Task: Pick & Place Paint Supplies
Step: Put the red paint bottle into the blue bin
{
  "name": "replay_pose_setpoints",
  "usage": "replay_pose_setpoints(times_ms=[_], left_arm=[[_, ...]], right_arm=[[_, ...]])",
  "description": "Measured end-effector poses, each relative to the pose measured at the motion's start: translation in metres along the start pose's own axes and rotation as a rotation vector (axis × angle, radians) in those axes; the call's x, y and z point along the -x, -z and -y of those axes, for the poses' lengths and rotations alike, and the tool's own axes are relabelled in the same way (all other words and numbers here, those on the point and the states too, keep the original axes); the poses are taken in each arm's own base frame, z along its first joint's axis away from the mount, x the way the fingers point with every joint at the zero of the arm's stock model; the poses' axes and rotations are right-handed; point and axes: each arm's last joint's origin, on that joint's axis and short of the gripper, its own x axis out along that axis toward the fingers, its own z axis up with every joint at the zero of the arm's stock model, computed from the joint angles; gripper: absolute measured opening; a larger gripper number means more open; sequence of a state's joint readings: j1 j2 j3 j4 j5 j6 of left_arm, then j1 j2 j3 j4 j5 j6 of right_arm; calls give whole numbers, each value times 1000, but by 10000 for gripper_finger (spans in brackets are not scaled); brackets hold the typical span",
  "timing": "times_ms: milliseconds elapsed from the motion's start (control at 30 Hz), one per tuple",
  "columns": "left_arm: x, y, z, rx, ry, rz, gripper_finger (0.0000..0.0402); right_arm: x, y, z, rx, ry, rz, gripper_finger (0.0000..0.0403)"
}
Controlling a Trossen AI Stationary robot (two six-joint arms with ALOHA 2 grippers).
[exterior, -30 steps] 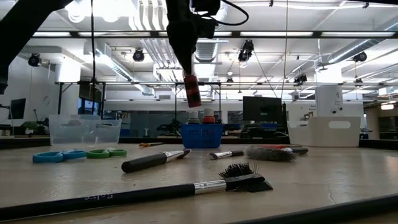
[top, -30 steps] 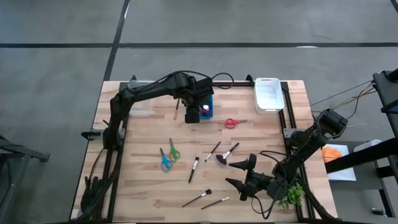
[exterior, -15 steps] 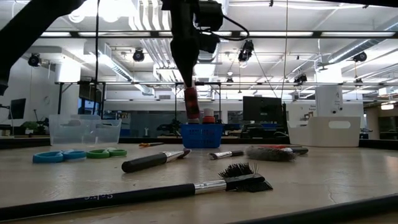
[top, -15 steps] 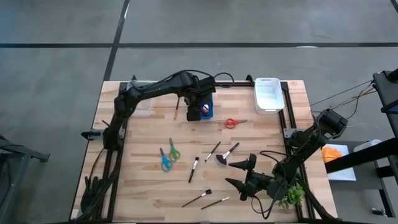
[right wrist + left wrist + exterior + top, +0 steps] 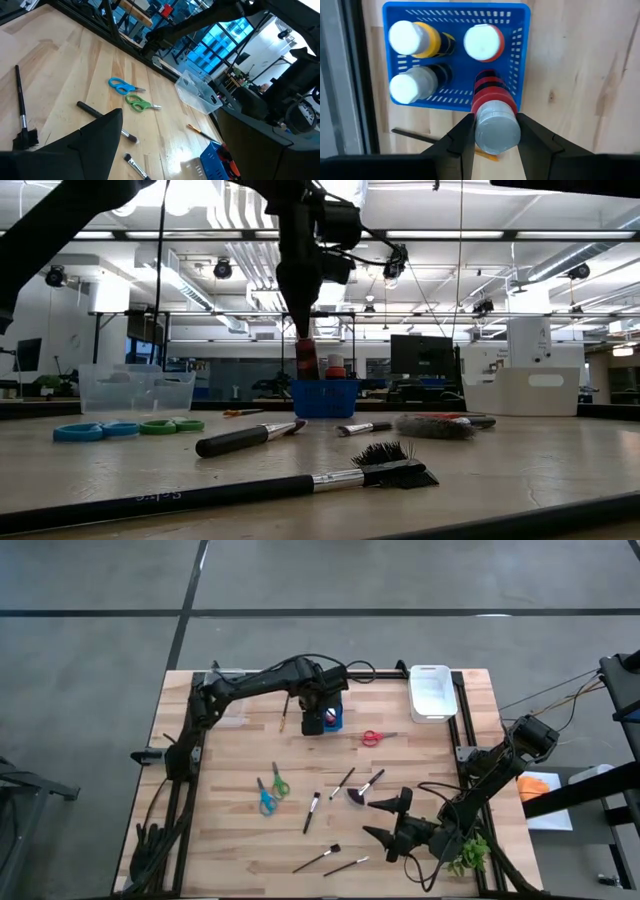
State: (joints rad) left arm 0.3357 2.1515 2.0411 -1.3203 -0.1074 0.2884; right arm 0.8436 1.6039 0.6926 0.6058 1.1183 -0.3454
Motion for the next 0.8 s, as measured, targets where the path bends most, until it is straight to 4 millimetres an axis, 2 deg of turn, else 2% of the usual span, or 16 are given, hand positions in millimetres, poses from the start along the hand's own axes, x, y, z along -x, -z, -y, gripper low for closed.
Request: replay_pose_setpoints(times_ms=[333,800], left_arm=[[-16,3,-6,-4,5,-3,120],[-19,2,-9,0,22,27,120]], right_arm=[[0,2,0,-2,0,-2,323],[0,3,0,-1,0,-3,323]])
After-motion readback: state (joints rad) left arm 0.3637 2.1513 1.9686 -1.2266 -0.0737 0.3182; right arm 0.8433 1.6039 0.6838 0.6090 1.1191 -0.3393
